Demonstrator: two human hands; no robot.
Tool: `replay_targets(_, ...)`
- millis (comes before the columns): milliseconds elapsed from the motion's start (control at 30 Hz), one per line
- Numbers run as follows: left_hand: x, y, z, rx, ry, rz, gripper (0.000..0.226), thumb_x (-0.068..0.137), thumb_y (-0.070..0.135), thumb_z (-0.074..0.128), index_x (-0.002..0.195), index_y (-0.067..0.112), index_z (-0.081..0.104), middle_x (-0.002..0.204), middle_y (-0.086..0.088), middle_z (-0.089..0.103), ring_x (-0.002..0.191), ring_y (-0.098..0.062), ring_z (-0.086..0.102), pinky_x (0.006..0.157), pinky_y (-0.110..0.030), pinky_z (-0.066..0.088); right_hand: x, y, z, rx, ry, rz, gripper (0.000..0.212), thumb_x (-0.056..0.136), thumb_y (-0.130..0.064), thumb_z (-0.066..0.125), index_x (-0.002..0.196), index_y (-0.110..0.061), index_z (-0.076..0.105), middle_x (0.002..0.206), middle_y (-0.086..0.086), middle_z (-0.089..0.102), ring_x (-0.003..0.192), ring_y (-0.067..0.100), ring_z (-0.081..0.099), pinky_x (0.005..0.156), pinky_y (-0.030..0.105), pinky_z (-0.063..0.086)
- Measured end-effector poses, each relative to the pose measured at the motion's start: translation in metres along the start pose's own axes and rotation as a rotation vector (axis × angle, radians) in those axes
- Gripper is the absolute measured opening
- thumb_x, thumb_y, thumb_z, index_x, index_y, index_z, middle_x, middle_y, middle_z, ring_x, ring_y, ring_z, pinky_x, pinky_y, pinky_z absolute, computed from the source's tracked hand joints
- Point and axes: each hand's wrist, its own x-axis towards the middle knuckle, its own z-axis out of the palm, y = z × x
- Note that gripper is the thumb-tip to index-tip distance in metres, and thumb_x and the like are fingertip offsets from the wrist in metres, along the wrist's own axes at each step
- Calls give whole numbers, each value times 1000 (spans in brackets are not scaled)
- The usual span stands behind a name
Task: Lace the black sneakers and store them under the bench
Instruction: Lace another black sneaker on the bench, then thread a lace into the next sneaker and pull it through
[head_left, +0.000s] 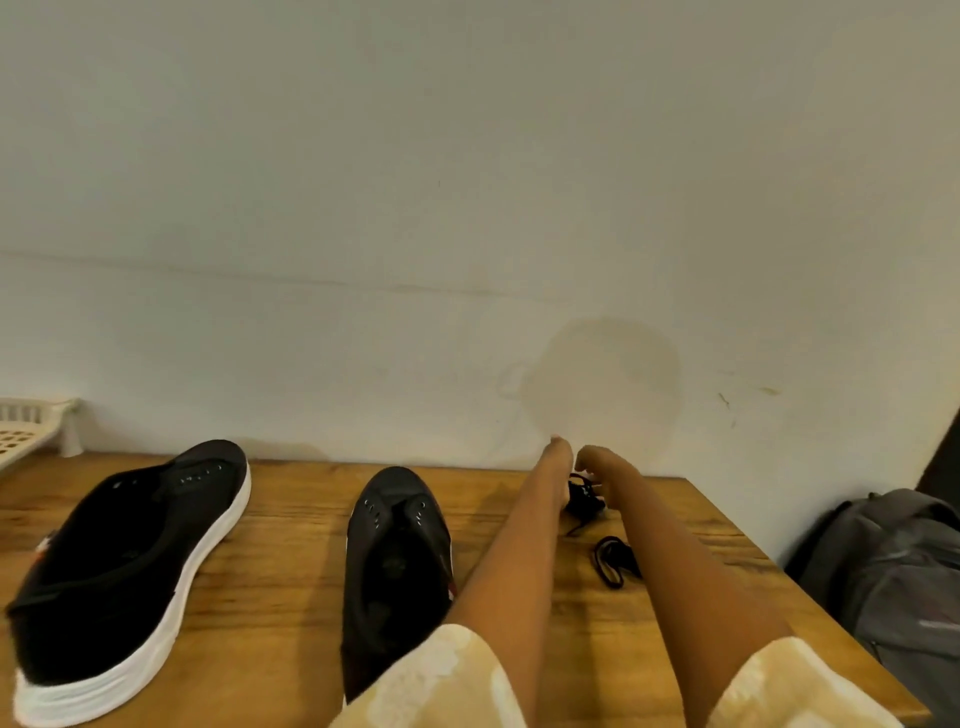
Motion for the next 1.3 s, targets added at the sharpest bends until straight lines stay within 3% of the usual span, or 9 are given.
replay_targets(133,-22,14,-14,72,5,88,56,104,36,16,149,2,12,157,-17,13,143,-31,19,116,-37,18,-4,-27,1,-134,134,-43,45,98,-16,39,137,5,36,144,21,38,131,37,37,109,41,32)
replay_targets(300,-63,27,-49,629,245,418,35,96,11,36,126,-1,49,130,-19,54,116,-31,54,94,-35,45,-40,-48,32,-144,29,-189,16,92,-7,46,99,0,58,92,17,62,70,24,60,61,32,50)
replay_targets(467,-138,15,-128,1340,531,470,44,90,22,50,132,8,44,132,-16,47,120,-33,47,97,-41,41,-114,-45,68,-562,-290,-162,44,96,-30,51,132,-4,46,132,16,48,93,25,59,64,33,53)
replay_targets(567,-175,0,-163,1261,324,221,54,93,22,51,139,1,32,129,-17,44,107,-34,53,79,-36,45,-149,-39,87,-689,-463,-50,68,88,-47,59,143,-14,36,144,11,38,114,33,55,80,38,56)
replay_targets(667,-186,-22,-183,962,196,69,46,93,21,56,131,0,42,131,-22,50,103,-34,60,80,-36,53,-169,-28,108,-796,-399,-133,51,91,-31,60,135,-9,46,138,15,45,117,37,53,86,40,54)
replay_targets(800,-185,-35,-193,896,306,219,19,96,13,46,108,-1,51,100,-19,58,106,-37,58,81,-39,50,-169,-16,131,-835,-37,-399,31,88,-11,50,117,-4,57,114,20,63,101,35,62,87,43,54)
replay_targets(900,-181,-27,-209,1043,486,360,32,93,11,44,123,1,47,120,-20,56,108,-35,57,80,-36,47,-162,-19,147,-686,-34,-436,34,87,-2,45,118,-6,57,110,21,64,95,37,64,83,47,55)
replay_targets(1200,-157,-12,-231,1136,561,418,29,92,11,45,118,0,50,108,-18,60,96,-31,60,74,-33,46,-122,-24,183,-797,51,-517,23,88,-17,44,105,-11,57,88,8,59,82,27,60,64,33,50)
replay_targets(1300,-169,-2,-236,1082,605,508,28,94,15,45,117,0,51,116,-19,60,105,-33,59,77,-35,46,-134,-35,198,-824,167,-664,29,95,-25,42,118,-15,57,112,10,58,107,29,53,85,37,44)
